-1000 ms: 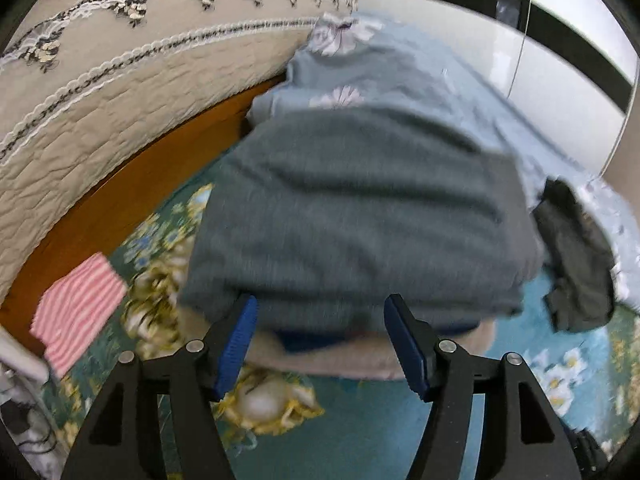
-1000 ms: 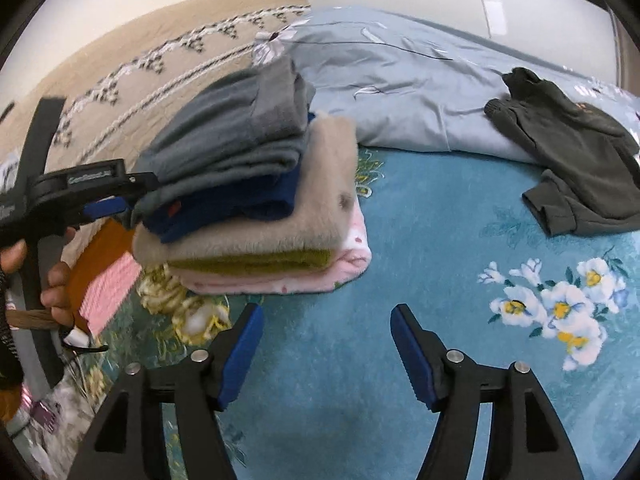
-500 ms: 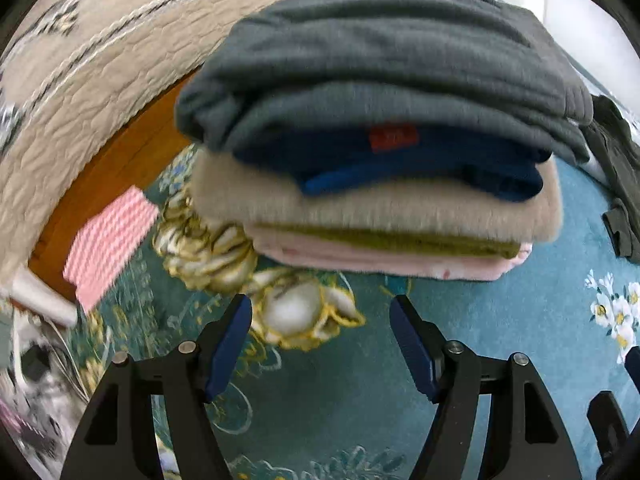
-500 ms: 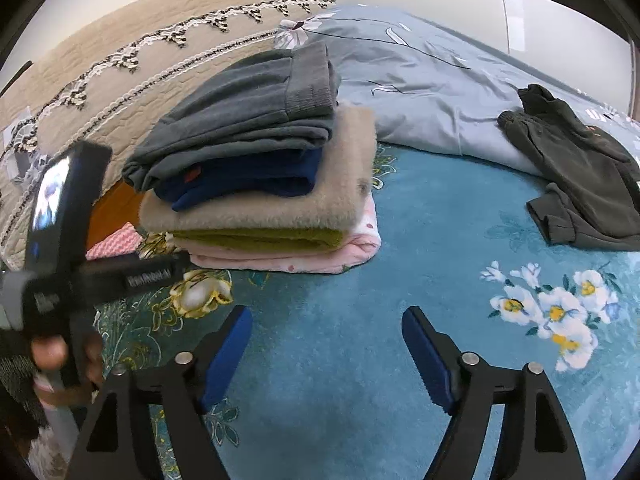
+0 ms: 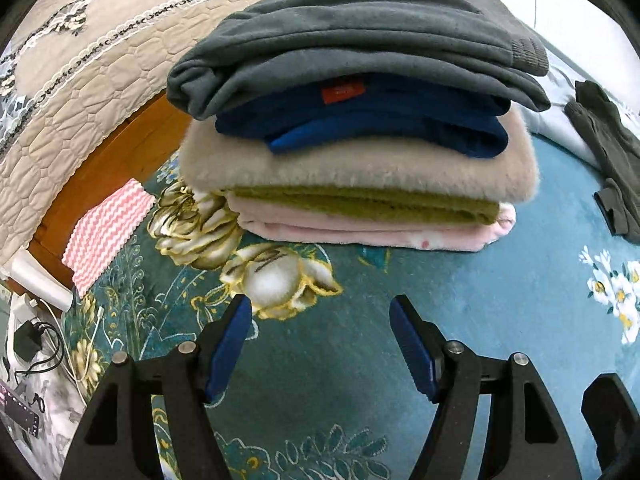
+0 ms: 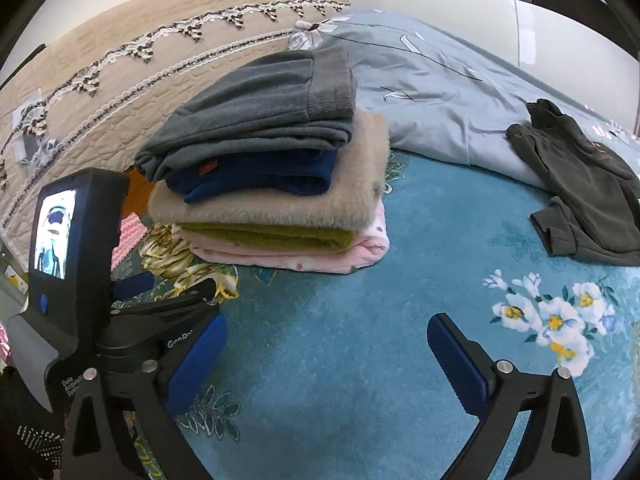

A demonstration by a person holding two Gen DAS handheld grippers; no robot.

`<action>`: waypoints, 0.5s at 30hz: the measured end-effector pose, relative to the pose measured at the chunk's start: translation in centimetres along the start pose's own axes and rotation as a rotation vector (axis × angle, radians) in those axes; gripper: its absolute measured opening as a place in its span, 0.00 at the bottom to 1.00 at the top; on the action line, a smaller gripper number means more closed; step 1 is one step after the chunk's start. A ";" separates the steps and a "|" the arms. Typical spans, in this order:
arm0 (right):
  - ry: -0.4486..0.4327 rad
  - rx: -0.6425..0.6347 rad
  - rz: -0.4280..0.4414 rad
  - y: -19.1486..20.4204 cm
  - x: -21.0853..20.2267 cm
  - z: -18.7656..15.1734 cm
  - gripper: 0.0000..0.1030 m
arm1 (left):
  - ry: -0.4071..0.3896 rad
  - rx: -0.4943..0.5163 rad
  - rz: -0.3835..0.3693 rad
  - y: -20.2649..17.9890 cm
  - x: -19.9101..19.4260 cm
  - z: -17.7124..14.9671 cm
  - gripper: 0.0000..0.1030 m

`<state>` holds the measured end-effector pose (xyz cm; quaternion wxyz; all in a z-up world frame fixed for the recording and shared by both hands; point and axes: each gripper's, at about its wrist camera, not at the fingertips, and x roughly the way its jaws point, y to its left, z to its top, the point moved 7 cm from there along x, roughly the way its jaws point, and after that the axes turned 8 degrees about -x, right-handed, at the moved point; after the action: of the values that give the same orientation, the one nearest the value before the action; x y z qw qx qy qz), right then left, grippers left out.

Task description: Fold clothes

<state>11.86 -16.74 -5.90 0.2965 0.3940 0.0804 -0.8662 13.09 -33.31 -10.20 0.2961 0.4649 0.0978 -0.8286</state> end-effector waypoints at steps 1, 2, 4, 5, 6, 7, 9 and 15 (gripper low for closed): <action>-0.003 0.009 -0.003 -0.2 0.0 0.0 1.00 | 0.001 0.003 0.000 -0.1 0.0 -0.1 0.70; -0.007 0.018 -0.005 -0.4 -0.1 0.0 1.00 | 0.001 0.007 -0.003 -0.2 0.0 -0.2 0.70; -0.014 0.030 -0.007 -0.6 -0.1 0.0 1.00 | -0.001 0.016 -0.011 -0.4 -0.1 -0.3 0.70; -0.012 0.030 -0.007 -0.7 -0.1 0.0 1.00 | -0.005 0.019 -0.014 -0.5 -0.1 -0.3 0.70; -0.009 0.028 -0.007 -0.6 0.0 0.0 1.00 | -0.007 0.020 -0.016 -0.6 -0.1 -0.3 0.70; -0.006 0.024 -0.007 -0.6 0.0 -0.1 1.00 | -0.007 0.021 -0.017 -0.7 -0.2 -0.4 0.70; -0.010 0.017 -0.012 -0.4 0.0 0.0 1.00 | -0.002 0.016 -0.018 -0.7 -0.1 -0.4 0.70; -0.016 -0.001 -0.018 -0.2 0.1 0.0 1.00 | 0.016 0.012 -0.026 -0.8 0.1 -0.8 0.70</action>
<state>11.66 -16.61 -6.04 0.2893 0.3861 0.0819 -0.8721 13.11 -32.38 -10.82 0.2817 0.4721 0.1011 -0.8292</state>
